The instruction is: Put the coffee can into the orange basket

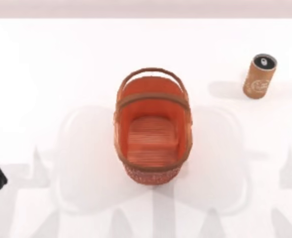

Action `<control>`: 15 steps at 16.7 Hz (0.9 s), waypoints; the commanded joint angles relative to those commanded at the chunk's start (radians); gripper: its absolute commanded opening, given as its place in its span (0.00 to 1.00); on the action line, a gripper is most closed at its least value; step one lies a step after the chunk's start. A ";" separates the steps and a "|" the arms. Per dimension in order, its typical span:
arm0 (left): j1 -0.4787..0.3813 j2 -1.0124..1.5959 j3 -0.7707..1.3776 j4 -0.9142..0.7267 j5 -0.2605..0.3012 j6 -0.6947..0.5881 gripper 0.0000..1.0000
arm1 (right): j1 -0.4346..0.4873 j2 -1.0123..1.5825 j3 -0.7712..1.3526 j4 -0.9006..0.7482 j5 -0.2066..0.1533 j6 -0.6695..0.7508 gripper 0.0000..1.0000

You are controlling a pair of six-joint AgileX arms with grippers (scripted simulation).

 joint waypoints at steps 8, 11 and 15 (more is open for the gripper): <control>0.000 0.000 0.000 0.000 0.000 0.000 1.00 | 0.020 0.193 0.201 -0.127 -0.018 -0.041 1.00; 0.000 0.000 0.000 0.000 0.000 0.000 1.00 | 0.031 0.402 0.402 -0.254 -0.024 -0.084 1.00; 0.000 0.000 0.000 0.000 0.000 0.000 1.00 | 0.044 0.759 0.741 -0.467 -0.027 -0.160 1.00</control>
